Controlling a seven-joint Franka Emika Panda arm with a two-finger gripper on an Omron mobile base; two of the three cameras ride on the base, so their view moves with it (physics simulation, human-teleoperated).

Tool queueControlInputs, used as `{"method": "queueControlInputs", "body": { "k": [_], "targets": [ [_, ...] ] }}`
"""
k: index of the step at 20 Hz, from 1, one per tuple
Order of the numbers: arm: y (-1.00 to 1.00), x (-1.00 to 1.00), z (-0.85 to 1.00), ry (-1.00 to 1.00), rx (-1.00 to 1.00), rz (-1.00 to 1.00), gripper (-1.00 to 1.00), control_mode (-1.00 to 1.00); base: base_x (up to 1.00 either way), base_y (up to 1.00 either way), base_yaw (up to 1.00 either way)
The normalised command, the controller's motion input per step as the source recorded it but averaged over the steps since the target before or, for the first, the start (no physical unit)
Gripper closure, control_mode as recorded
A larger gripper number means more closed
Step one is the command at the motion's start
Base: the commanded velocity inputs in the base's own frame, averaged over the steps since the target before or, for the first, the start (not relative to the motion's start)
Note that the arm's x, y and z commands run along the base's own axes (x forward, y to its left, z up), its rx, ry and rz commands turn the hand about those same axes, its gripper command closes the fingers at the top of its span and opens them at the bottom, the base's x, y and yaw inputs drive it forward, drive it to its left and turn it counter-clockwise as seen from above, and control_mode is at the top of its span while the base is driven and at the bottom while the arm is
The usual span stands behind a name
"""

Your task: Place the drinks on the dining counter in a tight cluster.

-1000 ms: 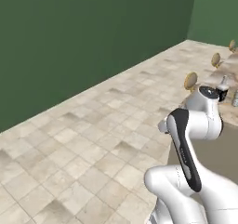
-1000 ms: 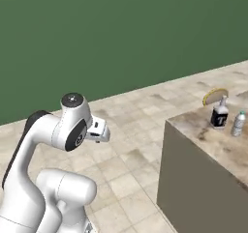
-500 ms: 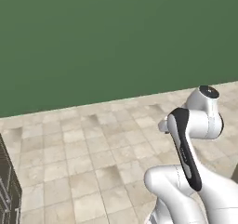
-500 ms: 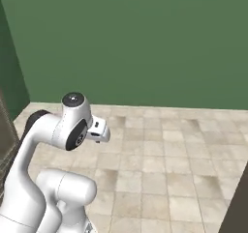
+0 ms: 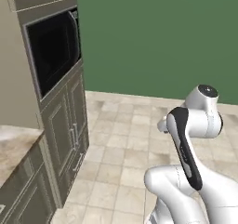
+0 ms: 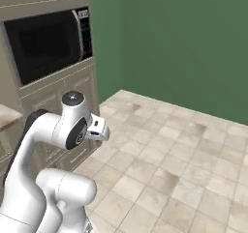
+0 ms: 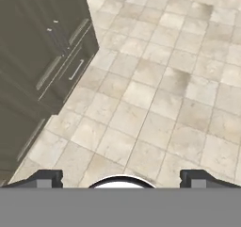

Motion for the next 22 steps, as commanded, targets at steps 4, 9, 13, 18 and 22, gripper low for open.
{"method": "queueControlInputs", "body": {
  "k": [4,9,13,18,22],
  "targets": [
    [0.0,0.0,0.0,0.0,0.0,0.0,-1.0,1.0,-0.27,0.4,0.77],
    [0.0,0.0,0.0,0.0,0.0,0.0,-1.0,1.0,0.0,0.7,0.64],
    [0.0,0.0,0.0,0.0,0.0,0.0,-1.0,1.0,0.08,0.95,0.46],
    [0.0,0.0,0.0,0.0,0.0,0.0,-1.0,1.0,0.11,0.8,0.35],
    [0.0,0.0,0.0,0.0,0.0,0.0,-1.0,1.0,0.33,0.69,0.4]
  ]
}}
